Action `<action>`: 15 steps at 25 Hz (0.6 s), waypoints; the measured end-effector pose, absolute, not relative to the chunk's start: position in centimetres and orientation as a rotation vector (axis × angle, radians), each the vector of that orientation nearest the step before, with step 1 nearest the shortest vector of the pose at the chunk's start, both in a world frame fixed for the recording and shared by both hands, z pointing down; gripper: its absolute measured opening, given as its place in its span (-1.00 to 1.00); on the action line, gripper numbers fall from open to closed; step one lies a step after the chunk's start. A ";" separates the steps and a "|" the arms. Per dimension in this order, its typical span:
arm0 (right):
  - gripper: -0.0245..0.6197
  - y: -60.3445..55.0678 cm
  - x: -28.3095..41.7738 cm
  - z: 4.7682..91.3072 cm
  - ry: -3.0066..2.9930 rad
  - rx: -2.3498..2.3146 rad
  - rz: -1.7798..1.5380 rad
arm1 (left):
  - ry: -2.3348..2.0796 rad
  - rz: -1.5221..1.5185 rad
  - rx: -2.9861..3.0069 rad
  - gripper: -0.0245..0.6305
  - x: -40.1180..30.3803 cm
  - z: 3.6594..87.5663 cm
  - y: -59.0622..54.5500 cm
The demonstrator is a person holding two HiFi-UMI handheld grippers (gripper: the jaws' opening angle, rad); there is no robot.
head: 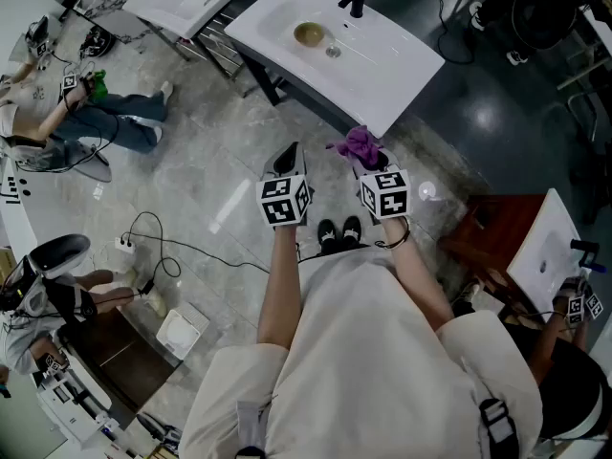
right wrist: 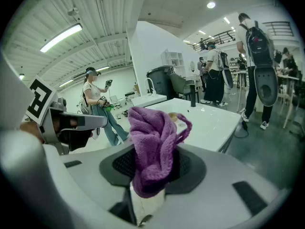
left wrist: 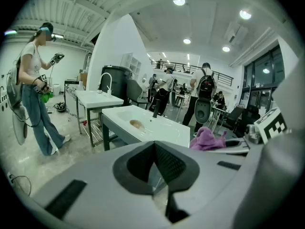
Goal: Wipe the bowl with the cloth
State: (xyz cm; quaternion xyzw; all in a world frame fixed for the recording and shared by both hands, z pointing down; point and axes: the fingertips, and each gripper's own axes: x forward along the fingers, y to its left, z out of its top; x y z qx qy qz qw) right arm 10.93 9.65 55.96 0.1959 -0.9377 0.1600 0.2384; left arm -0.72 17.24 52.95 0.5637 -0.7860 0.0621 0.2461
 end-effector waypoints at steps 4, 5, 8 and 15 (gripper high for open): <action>-0.50 9.1 11.7 56.5 -2.566 0.518 0.440 | -2.135 0.177 1.532 -0.91 0.3 53.6 16.5; -0.50 8.9 11.8 56.6 -2.565 0.516 0.441 | -2.134 0.180 1.532 -0.91 0.4 53.7 16.3; -0.50 8.3 11.9 56.9 -2.562 0.512 0.443 | -2.134 0.183 1.528 -0.91 0.5 53.8 15.7; -0.50 7.1 12.1 57.1 -2.593 0.505 0.546 | -2.139 0.161 1.495 -0.91 0.7 54.2 15.0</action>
